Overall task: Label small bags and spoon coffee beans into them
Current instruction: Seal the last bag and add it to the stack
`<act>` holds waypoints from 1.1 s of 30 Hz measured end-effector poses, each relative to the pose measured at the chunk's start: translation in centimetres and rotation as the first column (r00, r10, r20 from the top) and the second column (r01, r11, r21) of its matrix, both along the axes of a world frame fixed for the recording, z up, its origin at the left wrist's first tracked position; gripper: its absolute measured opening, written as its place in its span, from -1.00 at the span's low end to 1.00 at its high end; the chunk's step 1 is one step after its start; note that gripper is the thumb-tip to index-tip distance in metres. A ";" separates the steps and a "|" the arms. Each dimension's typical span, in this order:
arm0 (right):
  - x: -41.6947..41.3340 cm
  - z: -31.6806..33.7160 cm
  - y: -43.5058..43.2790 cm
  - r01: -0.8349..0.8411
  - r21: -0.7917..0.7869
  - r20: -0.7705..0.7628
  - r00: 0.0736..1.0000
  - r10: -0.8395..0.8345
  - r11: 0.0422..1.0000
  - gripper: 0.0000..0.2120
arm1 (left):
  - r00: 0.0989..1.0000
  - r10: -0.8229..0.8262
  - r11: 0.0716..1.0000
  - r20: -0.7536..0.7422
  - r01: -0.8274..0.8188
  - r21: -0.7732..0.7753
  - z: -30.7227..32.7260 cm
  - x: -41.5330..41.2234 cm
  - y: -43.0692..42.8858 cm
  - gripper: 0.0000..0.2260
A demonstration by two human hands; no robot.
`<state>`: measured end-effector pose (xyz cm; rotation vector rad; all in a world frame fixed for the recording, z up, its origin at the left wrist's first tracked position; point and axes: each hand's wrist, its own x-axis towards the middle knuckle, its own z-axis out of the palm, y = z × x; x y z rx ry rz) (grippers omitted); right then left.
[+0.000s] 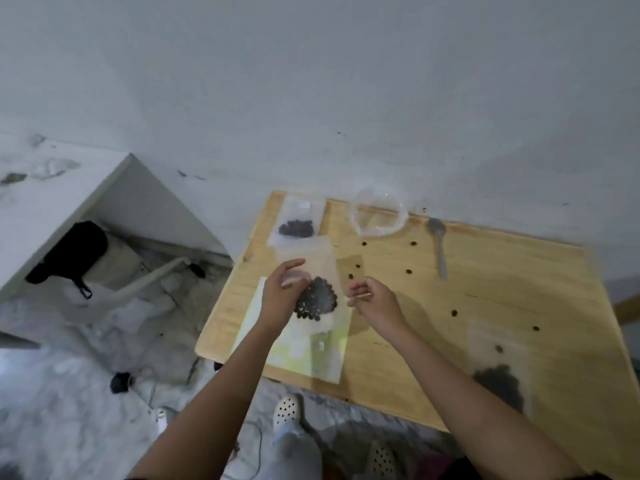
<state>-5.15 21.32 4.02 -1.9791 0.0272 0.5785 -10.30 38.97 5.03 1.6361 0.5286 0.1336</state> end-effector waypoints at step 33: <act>7.7 6.2 8.9 0.082 0.030 0.279 0.956 -0.087 0.996 -0.94 | 0.976 -0.199 0.962 0.084 0.211 -0.173 2.8 6.9 5.4 -0.45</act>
